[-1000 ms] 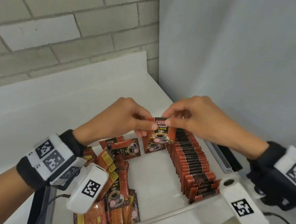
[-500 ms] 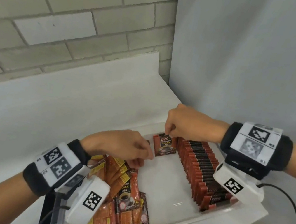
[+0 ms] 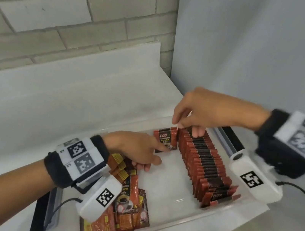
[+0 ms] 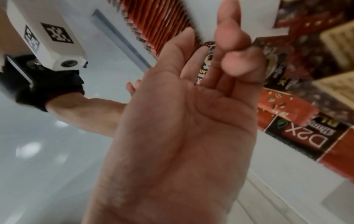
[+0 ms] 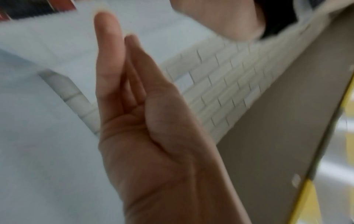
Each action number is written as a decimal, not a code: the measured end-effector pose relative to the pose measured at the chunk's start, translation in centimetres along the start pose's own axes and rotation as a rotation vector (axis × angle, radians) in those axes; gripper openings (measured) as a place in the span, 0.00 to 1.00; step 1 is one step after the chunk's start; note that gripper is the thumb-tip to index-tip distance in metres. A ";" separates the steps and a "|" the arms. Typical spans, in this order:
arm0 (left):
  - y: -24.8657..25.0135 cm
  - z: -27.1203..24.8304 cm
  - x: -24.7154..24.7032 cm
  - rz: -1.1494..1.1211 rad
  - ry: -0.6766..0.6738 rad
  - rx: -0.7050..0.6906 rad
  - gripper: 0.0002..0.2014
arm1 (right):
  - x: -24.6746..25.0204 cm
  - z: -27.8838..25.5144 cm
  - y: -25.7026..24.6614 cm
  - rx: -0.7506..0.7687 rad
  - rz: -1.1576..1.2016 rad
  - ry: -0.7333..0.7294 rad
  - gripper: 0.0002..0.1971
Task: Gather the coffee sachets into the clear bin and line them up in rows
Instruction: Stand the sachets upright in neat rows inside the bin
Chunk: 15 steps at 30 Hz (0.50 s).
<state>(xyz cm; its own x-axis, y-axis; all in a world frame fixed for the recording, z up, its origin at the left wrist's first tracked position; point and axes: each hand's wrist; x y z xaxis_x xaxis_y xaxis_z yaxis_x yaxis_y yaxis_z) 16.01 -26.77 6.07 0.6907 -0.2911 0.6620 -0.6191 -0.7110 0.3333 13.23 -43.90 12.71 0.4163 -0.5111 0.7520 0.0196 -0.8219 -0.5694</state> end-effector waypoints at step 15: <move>6.4 0.2 -4.3 -1.075 -0.304 -0.106 0.13 | -5.8 -9.5 6.1 0.035 -0.249 -0.126 0.05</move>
<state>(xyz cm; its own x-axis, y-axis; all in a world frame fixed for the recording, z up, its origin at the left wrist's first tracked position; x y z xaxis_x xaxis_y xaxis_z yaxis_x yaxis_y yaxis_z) 9.14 -30.21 5.24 0.9389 0.2867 -0.1905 0.3349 -0.6326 0.6983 2.33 -48.38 8.03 0.5044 -0.2571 0.8243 0.1660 -0.9080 -0.3848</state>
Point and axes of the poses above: each hand's wrist, its own z-axis towards the middle knuckle, its own x-axis out of the back of the hand, y = z × x, and after that the axes turned 12 degrees about z, right-handed
